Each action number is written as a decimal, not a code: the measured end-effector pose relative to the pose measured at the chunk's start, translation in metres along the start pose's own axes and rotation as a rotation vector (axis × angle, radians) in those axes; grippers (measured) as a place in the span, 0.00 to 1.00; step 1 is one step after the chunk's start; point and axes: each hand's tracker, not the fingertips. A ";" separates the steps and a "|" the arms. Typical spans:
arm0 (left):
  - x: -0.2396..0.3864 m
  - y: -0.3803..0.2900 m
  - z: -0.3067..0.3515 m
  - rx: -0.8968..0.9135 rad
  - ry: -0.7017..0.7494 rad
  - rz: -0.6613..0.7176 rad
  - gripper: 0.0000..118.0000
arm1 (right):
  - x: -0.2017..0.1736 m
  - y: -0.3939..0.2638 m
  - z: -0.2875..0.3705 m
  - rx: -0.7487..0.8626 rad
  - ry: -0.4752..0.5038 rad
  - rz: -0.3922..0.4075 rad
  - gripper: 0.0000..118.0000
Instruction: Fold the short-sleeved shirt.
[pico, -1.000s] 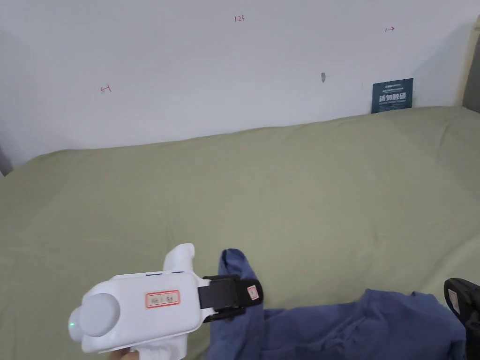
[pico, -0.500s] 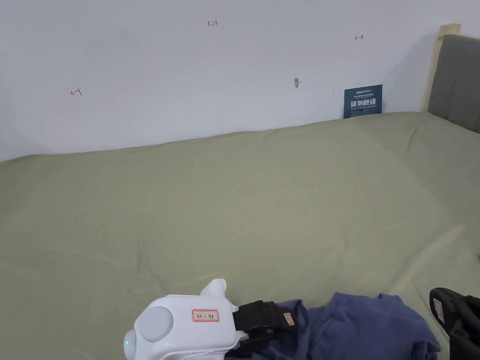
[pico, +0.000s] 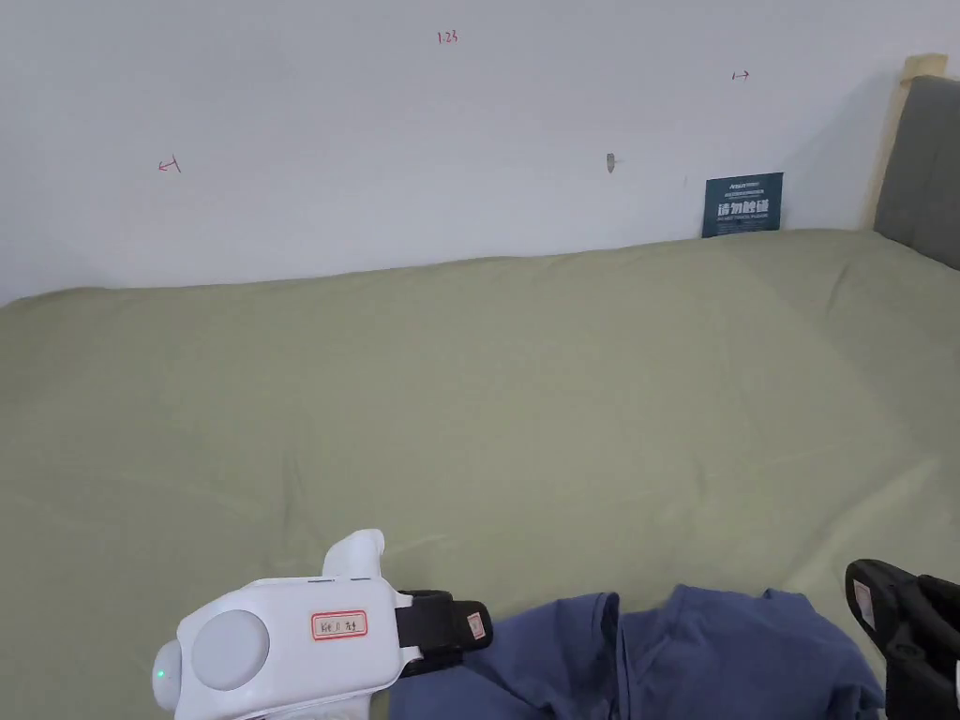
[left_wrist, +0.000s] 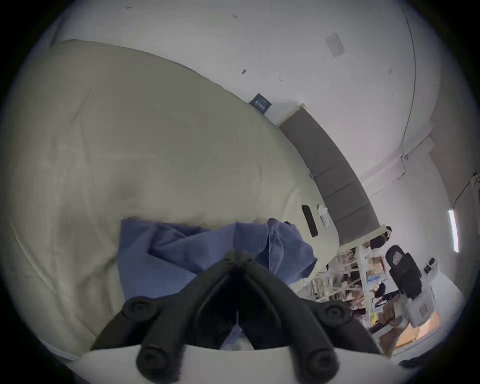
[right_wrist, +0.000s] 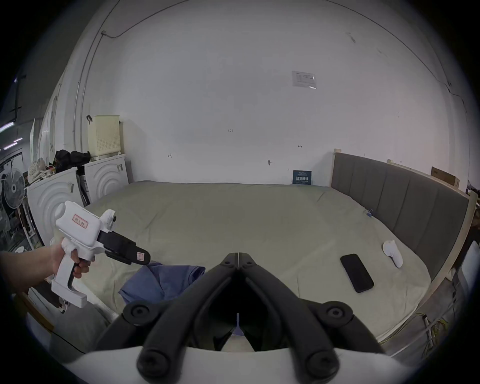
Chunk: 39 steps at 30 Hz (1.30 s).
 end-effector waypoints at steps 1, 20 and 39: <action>-0.001 -0.003 0.001 -0.008 -0.013 0.006 0.00 | -0.001 0.001 0.000 0.001 0.002 0.002 0.00; -0.018 -0.087 -0.090 0.271 -0.103 0.118 0.00 | -0.003 0.013 0.012 0.057 0.035 0.048 0.00; 0.003 -0.120 -0.141 0.021 -0.322 0.233 0.00 | -0.012 0.021 0.007 0.065 0.061 0.057 0.00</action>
